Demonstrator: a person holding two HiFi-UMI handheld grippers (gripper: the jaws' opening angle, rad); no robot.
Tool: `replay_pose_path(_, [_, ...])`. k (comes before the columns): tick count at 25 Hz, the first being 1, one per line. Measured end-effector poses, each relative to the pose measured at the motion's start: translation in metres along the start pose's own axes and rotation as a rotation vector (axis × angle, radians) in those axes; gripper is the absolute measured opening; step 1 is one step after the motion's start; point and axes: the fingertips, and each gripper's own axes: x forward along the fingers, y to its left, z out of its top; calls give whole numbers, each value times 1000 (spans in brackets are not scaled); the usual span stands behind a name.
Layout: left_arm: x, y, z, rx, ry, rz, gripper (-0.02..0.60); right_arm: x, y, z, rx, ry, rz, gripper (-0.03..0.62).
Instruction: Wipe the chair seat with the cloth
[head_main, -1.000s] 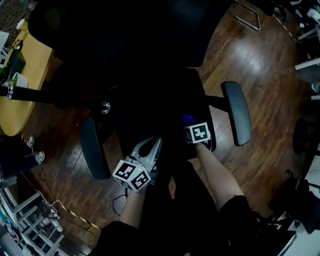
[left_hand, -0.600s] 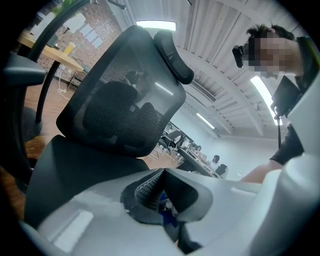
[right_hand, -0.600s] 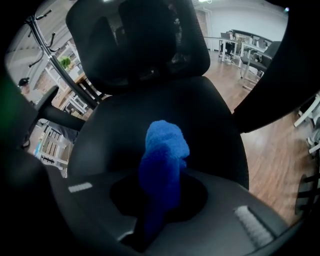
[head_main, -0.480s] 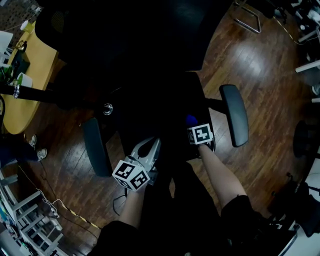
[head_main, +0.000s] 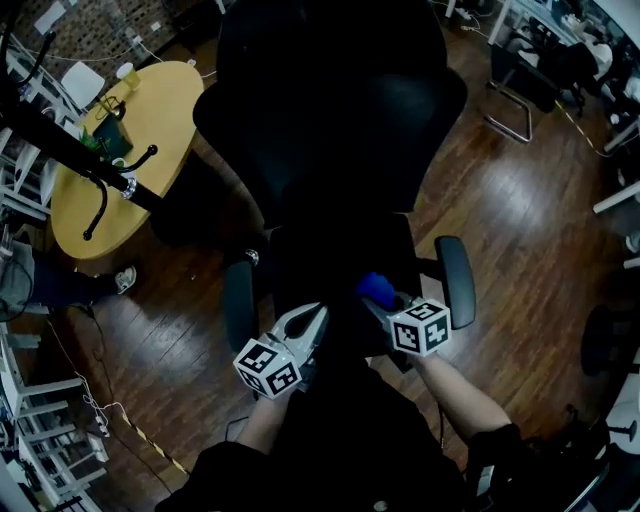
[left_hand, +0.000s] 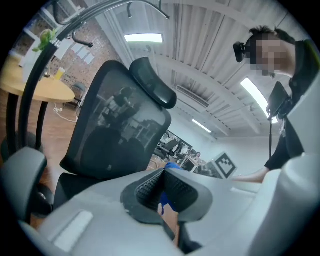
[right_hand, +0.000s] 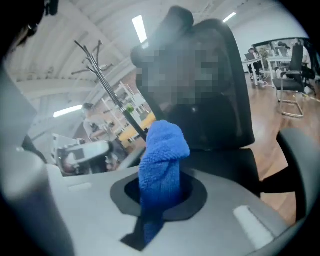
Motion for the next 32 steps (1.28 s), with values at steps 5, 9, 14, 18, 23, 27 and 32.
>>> replay_pose_path(5, [-27,-34,50,56,-76,-43,-8,-52,97,54,-104,-228,224,40])
replay_pose_path(9, [-29,-54,62,88,-121,-70,-8,-88,136,86,-205,-398,348,39])
replay_pose_path(14, [-31,-64,69,114,-140,-88,-8,-102,152,93,-253,-469,395,39])
replay_pose_path(18, [-34,-71,73,134,-149,-72,-8,-109,157,87,-252,-478,413,40])
replay_pose_path(23, [-55,-82,65,148,-168,-18,-8,-119,166,71,-251,-471,443,38])
replay_pose_path(27, [-75,-85,50,140,-156,-24,-8,-125,181,58,-260,-501,436,40])
replay_pose_path(32, [-89,-116,33,166,-144,-108,-8,-151,200,31,-249,-550,376,40])
